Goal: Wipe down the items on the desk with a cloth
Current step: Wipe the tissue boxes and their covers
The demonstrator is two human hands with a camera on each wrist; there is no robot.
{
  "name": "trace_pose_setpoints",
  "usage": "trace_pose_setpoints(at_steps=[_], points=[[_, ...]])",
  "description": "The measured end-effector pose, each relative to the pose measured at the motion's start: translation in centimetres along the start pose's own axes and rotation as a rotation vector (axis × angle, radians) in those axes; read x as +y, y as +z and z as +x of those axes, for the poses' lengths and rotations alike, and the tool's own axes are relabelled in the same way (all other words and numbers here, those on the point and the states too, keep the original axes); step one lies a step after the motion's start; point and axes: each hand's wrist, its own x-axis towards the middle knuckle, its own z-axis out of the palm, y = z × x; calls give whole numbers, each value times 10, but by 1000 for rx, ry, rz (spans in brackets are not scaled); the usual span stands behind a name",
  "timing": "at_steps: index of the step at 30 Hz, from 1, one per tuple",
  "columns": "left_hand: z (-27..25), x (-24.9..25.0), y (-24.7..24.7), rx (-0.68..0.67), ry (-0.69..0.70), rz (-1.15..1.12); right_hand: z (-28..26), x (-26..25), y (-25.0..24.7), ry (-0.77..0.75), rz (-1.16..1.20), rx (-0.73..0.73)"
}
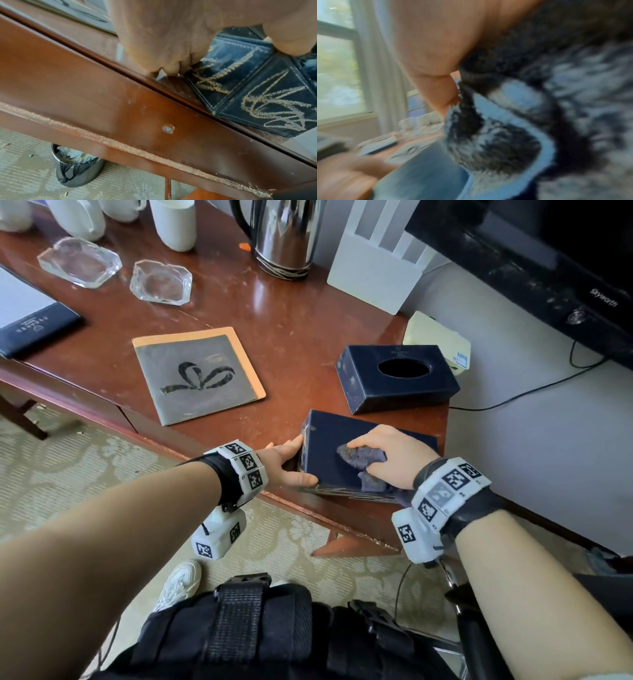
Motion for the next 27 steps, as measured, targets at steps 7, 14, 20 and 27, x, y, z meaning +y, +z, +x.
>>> trace_pose_setpoints(at_steps=[7, 14, 20, 27], points=[[15, 9, -15, 217, -12, -117, -40, 69, 1, 426, 235, 249], [38, 26, -14, 330, -56, -335, -48, 95, 21, 523, 495, 206], [39, 42, -8, 405, -83, -527, -52, 103, 19, 430, 484, 222], [21, 66, -12, 545, 68, -731, -61, 104, 24, 358, 547, 401]])
